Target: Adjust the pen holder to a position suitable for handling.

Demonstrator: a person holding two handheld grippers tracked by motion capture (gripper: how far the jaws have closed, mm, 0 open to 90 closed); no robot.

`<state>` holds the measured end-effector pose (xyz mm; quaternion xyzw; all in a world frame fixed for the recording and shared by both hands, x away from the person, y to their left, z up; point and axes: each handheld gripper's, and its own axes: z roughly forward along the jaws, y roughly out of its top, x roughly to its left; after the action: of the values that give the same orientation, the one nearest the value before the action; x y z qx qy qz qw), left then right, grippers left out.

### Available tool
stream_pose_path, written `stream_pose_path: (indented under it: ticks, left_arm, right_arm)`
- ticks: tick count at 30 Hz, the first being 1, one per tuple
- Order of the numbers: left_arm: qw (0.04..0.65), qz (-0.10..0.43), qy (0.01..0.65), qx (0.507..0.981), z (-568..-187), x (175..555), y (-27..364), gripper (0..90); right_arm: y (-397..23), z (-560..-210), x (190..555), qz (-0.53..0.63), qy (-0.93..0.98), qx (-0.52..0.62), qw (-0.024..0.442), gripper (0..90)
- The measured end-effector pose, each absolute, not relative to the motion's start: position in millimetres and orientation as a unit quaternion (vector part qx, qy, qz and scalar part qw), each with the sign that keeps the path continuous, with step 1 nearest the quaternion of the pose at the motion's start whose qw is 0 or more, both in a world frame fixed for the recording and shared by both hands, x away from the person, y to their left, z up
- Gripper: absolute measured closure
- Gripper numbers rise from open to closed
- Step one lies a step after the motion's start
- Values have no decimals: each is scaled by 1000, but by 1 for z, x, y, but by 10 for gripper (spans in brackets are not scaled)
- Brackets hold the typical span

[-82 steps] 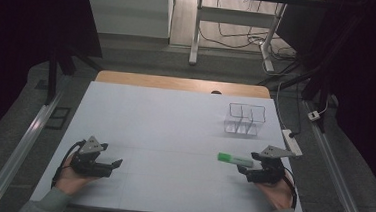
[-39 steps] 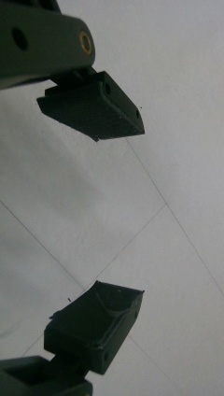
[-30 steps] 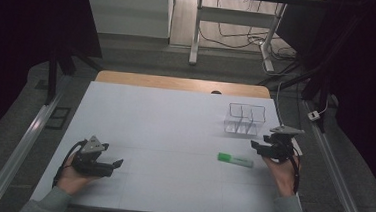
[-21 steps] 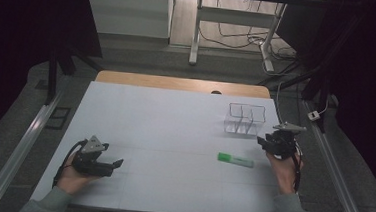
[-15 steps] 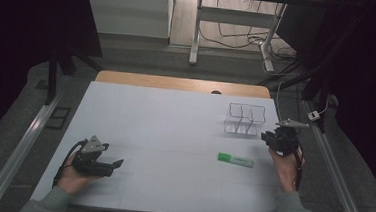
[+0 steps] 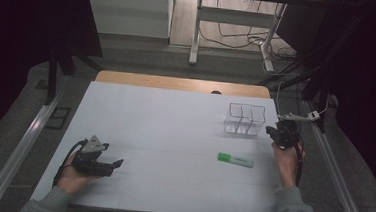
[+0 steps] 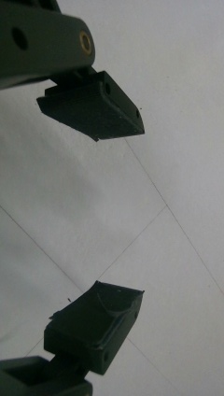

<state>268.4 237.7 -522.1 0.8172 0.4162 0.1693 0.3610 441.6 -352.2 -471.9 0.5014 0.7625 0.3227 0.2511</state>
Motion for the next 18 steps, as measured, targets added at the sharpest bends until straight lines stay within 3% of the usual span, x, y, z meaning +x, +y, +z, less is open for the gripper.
stream_pose_path:
  ticks: [18]
  left_arm:
    - [359,169,417,818,-523,269,238,185]
  right_arm:
    - [-356,-478,475,316,767,500,251,896]
